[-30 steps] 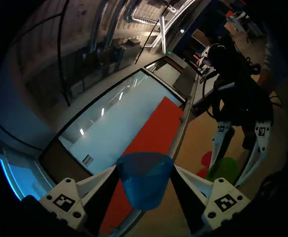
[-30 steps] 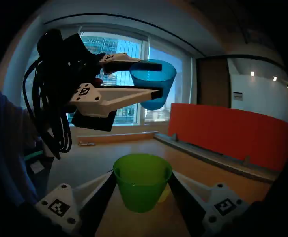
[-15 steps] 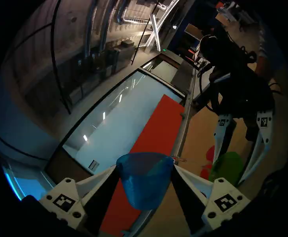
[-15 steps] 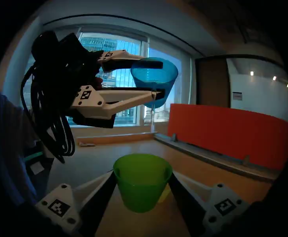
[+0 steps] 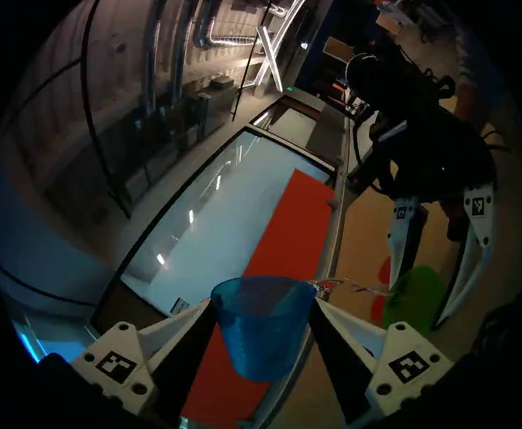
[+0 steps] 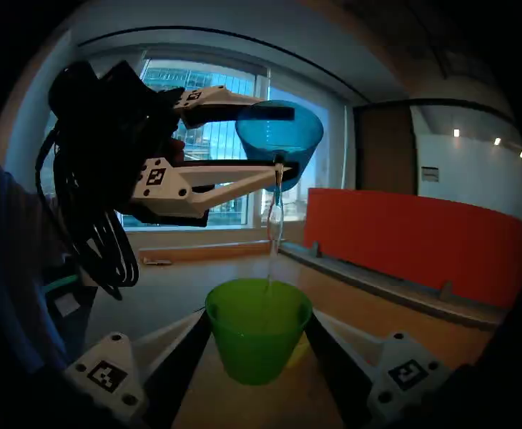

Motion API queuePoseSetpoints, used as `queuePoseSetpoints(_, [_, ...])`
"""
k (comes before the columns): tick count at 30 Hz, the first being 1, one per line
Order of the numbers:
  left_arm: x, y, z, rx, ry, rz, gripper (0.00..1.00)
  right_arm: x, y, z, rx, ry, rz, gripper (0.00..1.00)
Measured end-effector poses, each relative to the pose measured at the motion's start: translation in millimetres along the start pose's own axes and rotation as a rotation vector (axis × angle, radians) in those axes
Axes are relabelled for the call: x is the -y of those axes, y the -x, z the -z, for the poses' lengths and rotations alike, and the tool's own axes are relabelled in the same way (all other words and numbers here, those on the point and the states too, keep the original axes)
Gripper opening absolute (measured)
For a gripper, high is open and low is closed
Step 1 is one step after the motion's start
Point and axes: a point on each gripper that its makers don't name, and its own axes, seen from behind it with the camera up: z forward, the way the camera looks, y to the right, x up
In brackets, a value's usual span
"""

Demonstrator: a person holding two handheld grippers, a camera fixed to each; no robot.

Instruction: Pour water

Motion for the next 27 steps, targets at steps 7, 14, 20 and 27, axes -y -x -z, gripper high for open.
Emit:
queuePoseSetpoints(7, [0.0, -2.8, 0.4, -0.005, -0.001, -0.037, 0.86, -0.7, -0.5, 0.2, 0.0, 0.004, 0.003, 0.91])
queuePoseSetpoints(14, [-0.5, -5.4, 0.8, -0.013, -0.004, -0.074, 0.86, -1.8, -2.5, 0.8, -0.002, 0.007, 0.007, 0.91])
queuePoseSetpoints(20, [1.2, -5.8, 1.3, -0.016, -0.016, -0.097, 0.86, -4.0, -1.6, 2.1, 0.001, 0.012, 0.013, 0.91])
queuePoseSetpoints(27, [4.7, -10.1, 1.2, -0.024, -0.021, -0.135, 0.86, -5.2, -0.8, 3.4, 0.001, 0.014, 0.013, 0.91])
